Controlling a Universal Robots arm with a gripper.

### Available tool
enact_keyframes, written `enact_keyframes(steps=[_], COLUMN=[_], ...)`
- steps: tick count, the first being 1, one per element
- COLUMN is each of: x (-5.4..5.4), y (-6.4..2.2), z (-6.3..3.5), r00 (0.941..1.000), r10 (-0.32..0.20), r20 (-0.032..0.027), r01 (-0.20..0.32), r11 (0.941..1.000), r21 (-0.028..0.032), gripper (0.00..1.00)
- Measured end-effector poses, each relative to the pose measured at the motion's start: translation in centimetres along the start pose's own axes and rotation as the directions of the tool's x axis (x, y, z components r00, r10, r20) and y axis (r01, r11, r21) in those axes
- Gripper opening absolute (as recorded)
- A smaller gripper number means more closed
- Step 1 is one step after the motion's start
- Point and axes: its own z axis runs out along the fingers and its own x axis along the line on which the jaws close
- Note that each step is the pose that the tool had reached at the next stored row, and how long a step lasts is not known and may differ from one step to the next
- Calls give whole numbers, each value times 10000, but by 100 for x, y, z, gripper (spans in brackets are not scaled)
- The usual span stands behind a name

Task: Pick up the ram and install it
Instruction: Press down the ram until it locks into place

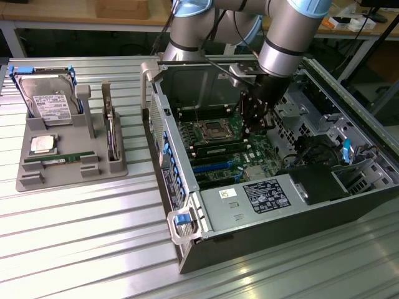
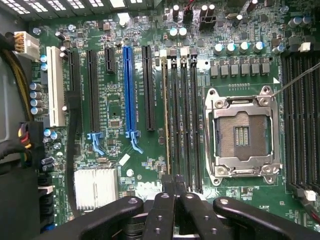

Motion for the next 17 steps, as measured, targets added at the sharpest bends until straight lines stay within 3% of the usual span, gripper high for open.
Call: enact_keyframes(steps=[10,11,12,17], x=[-7,-13,-14,-17], y=[-4,-8,-9,-10], z=[93,173,193,207], r00=[10000,10000,10000,10000], r10=[1,0,0,0], r20=[0,-9,-18,-1], r01=[-1,0,0,0], r11=[10000,10000,10000,10000], r21=[0,-1,-5,0], gripper=[11,11,11,11])
